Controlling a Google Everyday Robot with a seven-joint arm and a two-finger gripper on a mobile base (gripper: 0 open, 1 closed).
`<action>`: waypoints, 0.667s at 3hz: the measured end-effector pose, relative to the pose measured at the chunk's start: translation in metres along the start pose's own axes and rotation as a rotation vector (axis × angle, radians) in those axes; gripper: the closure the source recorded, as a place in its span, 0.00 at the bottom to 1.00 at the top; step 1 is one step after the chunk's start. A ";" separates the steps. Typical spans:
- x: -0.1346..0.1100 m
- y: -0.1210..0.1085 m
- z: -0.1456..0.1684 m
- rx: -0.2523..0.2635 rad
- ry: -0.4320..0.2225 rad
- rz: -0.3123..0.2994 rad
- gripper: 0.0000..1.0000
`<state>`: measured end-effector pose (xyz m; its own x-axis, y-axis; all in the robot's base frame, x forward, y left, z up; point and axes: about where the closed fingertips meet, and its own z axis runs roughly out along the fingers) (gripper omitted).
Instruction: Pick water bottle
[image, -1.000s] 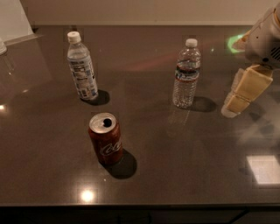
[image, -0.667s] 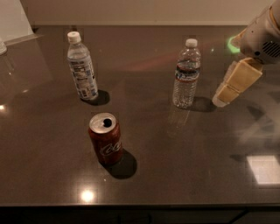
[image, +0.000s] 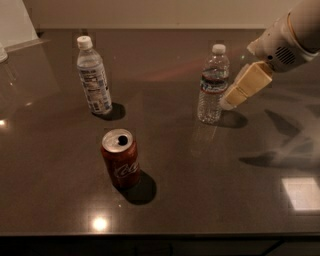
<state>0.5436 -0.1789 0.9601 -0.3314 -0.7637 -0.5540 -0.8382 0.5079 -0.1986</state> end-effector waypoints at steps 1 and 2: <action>-0.013 -0.004 0.014 -0.010 -0.048 0.009 0.00; -0.023 -0.009 0.027 -0.019 -0.083 0.015 0.00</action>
Offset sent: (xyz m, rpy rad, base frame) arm 0.0436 0.0302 -0.0120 0.1249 -0.0310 0.0170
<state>0.5705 -0.1558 0.9530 -0.3077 -0.7201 -0.6219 -0.8417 0.5107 -0.1750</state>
